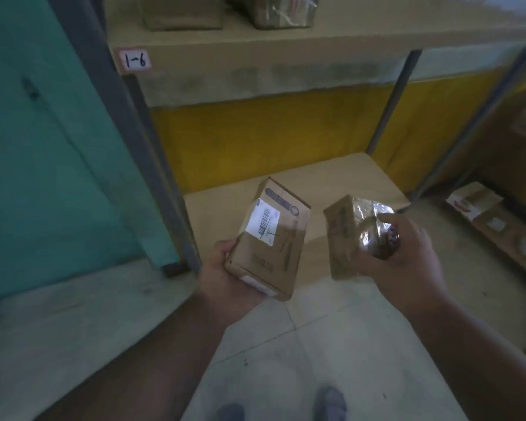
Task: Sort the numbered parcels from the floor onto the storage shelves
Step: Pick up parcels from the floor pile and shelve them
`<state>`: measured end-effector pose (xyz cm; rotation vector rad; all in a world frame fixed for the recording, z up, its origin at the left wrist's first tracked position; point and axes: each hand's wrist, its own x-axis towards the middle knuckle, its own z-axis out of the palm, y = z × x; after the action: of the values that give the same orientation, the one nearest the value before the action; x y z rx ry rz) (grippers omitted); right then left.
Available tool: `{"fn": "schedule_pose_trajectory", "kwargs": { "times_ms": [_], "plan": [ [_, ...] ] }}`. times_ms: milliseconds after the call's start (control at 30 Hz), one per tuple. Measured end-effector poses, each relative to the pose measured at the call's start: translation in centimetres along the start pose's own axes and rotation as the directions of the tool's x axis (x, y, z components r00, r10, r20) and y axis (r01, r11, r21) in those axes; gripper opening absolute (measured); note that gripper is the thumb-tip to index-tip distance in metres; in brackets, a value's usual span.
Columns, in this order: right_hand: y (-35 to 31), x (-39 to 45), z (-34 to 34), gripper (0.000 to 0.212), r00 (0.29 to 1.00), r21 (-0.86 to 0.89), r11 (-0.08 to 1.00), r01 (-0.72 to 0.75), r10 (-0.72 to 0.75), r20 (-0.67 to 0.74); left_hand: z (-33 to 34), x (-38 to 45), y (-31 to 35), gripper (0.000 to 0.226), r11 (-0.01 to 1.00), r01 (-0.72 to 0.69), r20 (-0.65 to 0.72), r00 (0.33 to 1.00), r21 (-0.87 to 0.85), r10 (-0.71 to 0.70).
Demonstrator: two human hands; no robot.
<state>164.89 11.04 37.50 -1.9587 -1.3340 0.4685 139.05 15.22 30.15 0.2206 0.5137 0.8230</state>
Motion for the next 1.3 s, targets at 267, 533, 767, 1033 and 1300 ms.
{"fn": "schedule_pose_trajectory", "kwargs": {
  "times_ms": [267, 533, 767, 1033, 1300],
  "plan": [
    [3.3, 8.8, 2.3, 0.073, 0.899, -0.001, 0.980, 0.200, -0.183, 0.397, 0.0, 2.5, -6.4, 0.066, 0.938, -0.288, -0.385, 0.901, -0.190, 0.199],
    [3.1, 14.5, 8.1, 0.077, 0.824, 0.048, 0.951, 0.305, -0.289, 0.487, -0.5, 4.9, -5.9, 0.095, 0.902, -0.423, -0.362, 0.857, -0.086, 0.367],
    [1.6, 16.6, 10.8, 0.077, 0.799, 0.026, 0.938, 0.345, -0.308, 0.516, -3.9, 6.3, -4.2, 0.092, 0.875, -0.479, -0.197, 0.867, -0.073, 0.458],
    [0.2, 18.4, 13.3, 0.078, 0.791, -0.002, 0.924, 0.382, -0.326, 0.518, -4.8, 8.6, -1.2, 0.071, 0.885, -0.462, -0.392, 0.826, -0.061, 0.405],
    [1.2, 20.3, 16.0, 0.072, 0.749, -0.020, 0.895, 0.445, -0.359, 0.556, -5.3, 12.7, -1.3, 0.032, 0.912, -0.411, -0.796, 0.559, -0.023, 0.232]
  ]
}}
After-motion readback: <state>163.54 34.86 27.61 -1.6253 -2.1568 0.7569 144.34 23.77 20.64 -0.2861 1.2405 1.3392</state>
